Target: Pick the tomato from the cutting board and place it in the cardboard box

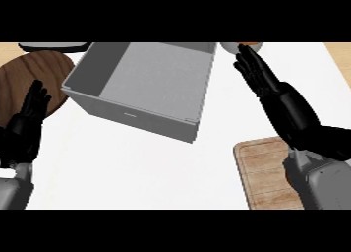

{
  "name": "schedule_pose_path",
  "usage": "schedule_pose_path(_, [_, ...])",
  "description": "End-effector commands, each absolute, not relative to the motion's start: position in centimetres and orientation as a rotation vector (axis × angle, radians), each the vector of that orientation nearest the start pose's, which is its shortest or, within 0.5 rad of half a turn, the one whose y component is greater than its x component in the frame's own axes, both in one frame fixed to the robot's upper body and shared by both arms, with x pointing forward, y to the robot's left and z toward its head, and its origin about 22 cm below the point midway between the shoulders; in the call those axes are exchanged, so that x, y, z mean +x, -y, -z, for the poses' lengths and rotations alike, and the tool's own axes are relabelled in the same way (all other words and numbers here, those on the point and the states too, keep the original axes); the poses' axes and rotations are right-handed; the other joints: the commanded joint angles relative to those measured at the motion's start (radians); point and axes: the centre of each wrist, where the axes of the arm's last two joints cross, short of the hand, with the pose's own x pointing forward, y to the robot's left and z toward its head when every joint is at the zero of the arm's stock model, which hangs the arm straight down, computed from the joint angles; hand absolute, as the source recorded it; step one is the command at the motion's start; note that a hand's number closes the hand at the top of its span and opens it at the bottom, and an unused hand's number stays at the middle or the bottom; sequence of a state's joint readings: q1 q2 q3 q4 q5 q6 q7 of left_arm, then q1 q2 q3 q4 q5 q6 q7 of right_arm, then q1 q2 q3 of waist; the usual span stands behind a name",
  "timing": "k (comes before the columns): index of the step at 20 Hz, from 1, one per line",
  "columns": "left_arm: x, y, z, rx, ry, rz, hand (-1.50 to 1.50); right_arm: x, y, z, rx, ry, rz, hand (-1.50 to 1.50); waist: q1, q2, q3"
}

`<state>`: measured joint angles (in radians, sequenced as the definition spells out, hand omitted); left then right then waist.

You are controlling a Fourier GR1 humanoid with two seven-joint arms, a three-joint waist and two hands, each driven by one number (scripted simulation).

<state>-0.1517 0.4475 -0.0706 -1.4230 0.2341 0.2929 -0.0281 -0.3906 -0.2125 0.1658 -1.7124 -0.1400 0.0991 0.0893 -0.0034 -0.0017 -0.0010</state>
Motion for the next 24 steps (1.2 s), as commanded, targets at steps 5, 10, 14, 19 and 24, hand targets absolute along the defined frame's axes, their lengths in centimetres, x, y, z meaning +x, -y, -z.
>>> schedule_pose_path(5, [26.2,-35.9,-2.8,0.632,1.477,0.155,0.00,28.2,24.8,-9.4,0.764,1.815,-0.708,-1.50,0.002,0.017,0.011])
schedule_pose_path(10, [25.6,-36.8,-1.9,0.630,1.387,0.161,0.00,28.0,27.2,-15.2,0.463,1.950,-1.275,-1.50,-0.015,0.018,0.018])
schedule_pose_path(14, [25.7,-36.4,-1.9,0.639,1.408,0.189,0.00,27.5,31.4,-8.2,0.827,1.919,-0.959,-1.50,0.006,0.034,0.017])
schedule_pose_path(19, [25.8,-35.8,-1.9,0.623,1.404,0.185,0.00,28.6,34.5,-11.1,0.783,2.037,-1.038,-1.50,0.032,0.022,0.017])
schedule_pose_path(24, [26.3,-35.3,-1.8,0.617,1.409,0.222,0.00,29.2,34.9,-14.6,0.457,2.066,-1.370,-1.50,0.049,0.026,0.014])
